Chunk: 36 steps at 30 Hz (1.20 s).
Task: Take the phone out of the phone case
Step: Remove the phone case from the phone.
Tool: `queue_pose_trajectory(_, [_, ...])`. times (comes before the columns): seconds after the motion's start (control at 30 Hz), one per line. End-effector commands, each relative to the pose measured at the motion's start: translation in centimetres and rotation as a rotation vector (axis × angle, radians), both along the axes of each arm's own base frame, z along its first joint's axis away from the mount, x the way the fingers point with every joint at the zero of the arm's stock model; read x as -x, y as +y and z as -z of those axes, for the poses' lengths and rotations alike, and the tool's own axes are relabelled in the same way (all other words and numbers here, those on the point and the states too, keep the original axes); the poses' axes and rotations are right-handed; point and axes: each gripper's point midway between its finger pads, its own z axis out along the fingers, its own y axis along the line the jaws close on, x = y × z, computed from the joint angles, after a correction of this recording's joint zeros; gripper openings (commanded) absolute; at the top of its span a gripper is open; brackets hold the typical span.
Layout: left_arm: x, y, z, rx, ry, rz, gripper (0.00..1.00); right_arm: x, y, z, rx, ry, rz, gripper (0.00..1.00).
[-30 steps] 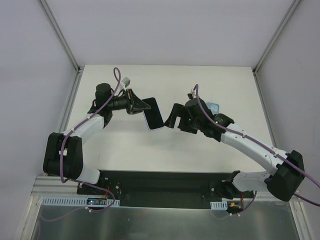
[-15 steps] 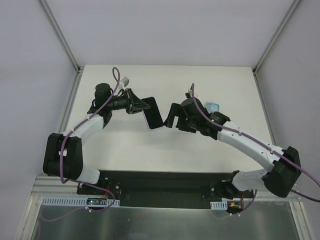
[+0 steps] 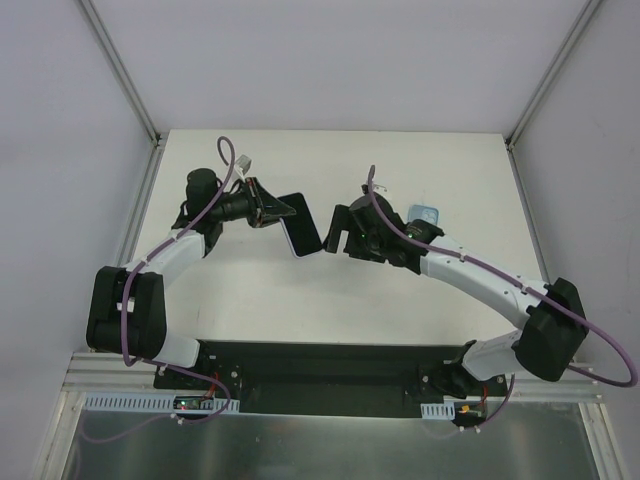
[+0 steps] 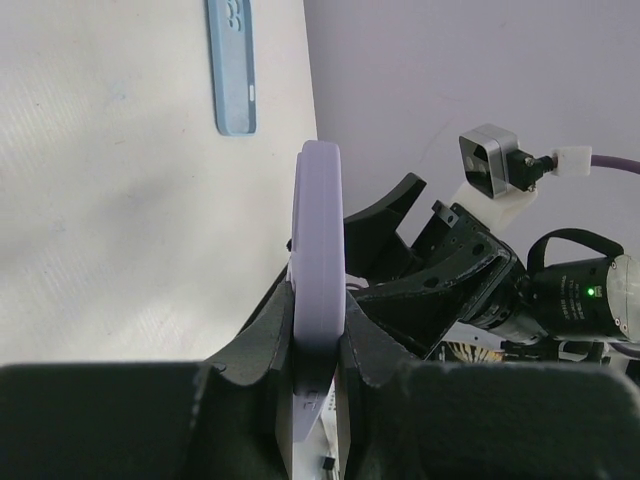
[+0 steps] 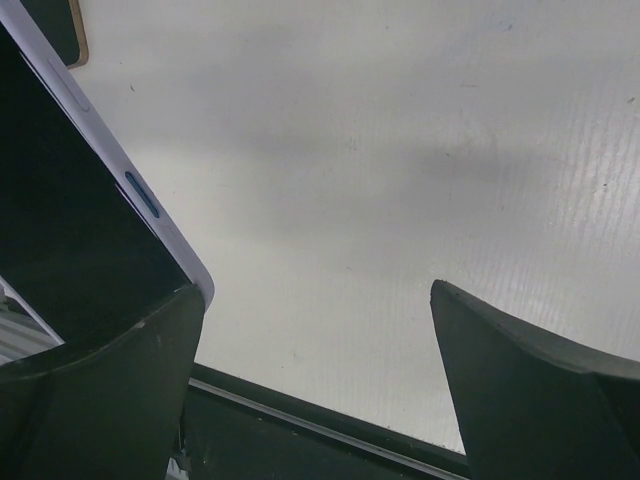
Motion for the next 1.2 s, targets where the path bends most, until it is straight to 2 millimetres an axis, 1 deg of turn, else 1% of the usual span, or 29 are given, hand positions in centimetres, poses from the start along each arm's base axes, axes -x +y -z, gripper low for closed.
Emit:
queue_pose_trajectory(0.0, [2.9,-0.3,-7.8,0.134,-0.124,0.1,0.0,1.9,-3.3,5.5,0.248,0.111,-0.024,0.96])
queue_pose_trajectory(0.27, [3.0,-0.1,-8.7,0.167,-0.135,0.087,0.0,2.2,-2.7,7.1,0.254,0.139,-0.049,0.96])
queue_pose_trajectory(0.43, [2.9,0.2,-9.1,0.178,-0.13,0.077,0.0,2.5,-2.9,8.3,0.269,0.159,-0.05,0.96])
queue_pose_trajectory(0.5, [2.9,0.4,-9.2,0.18,-0.129,0.071,0.0,2.7,-3.3,8.6,0.289,0.166,-0.046,0.96])
queue_pose_trajectory(0.57, [2.9,0.5,-9.4,0.182,-0.129,0.067,0.0,2.3,-4.3,8.5,0.333,0.149,-0.022,0.96])
queue_pose_trajectory(0.6, [2.9,0.6,-9.4,0.183,-0.128,0.062,0.0,2.6,-5.2,8.6,0.377,0.157,-0.013,0.96])
queue_pose_trajectory(0.63, [2.9,0.6,-9.4,0.182,-0.126,0.059,0.0,2.2,-5.8,8.3,0.419,0.128,0.002,0.96])
queue_pose_trajectory(0.67, [2.9,0.7,-9.4,0.183,-0.124,0.054,0.0,2.0,-6.1,7.8,0.438,0.114,0.004,0.97])
queue_pose_trajectory(0.7, [2.9,0.7,-9.4,0.18,-0.121,0.052,0.0,2.2,-6.7,7.7,0.467,0.115,0.006,0.96])
queue_pose_trajectory(0.93, [2.6,0.7,-8.4,0.175,-0.089,0.034,0.0,1.9,-8.8,6.1,0.574,0.042,0.056,0.97])
queue_pose_trajectory(1.0, [2.6,0.7,-8.6,0.176,-0.093,0.029,0.0,2.0,-9.3,5.8,0.608,0.036,0.061,0.97])
queue_pose_trajectory(1.07, [2.6,0.7,-8.7,0.177,-0.094,0.031,0.0,2.0,-9.1,5.8,0.606,0.035,0.055,0.97])
queue_pose_trajectory(1.1, [2.6,0.8,-8.9,0.178,-0.1,0.029,0.0,1.9,-8.8,6.0,0.593,0.033,0.052,0.97])
queue_pose_trajectory(1.17, [2.7,0.8,-9.0,0.178,-0.101,0.03,0.0,2.3,-7.9,6.8,0.544,0.061,0.031,0.97])
